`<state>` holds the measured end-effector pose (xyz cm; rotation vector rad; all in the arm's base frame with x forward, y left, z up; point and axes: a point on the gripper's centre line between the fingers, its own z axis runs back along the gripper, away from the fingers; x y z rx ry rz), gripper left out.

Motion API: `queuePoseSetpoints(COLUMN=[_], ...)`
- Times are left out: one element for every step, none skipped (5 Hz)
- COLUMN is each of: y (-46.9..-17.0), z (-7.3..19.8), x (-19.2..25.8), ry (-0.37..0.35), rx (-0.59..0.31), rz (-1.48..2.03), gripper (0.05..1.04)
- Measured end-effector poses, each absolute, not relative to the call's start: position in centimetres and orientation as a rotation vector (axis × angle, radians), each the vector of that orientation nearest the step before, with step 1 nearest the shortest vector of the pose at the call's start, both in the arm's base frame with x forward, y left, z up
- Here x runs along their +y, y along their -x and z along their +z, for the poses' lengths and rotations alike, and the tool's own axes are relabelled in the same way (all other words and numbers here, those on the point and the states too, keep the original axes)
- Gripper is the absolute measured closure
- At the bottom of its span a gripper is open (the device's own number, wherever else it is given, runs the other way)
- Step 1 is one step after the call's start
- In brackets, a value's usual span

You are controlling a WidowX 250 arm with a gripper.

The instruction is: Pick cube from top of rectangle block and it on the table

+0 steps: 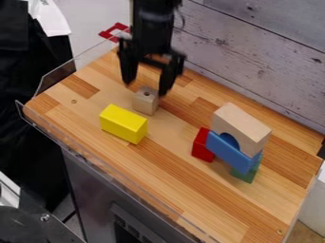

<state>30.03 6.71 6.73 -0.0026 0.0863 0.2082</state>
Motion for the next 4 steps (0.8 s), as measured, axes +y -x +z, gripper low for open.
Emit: queuePoseSetpoints(y=[-30.0,-27.9,-24.9,-23.4], z=[10.4,13.6,13.5,12.4], x=[6.0,5.1,4.9,5.1], ry=[0.003,-0.005,-0.016,-0.023], rx=[-0.010,-0.053,0.002,0.049], rz=[0.195,0.164,0.158,0.175], gripper=[0.083,0.083,0.083,0.083])
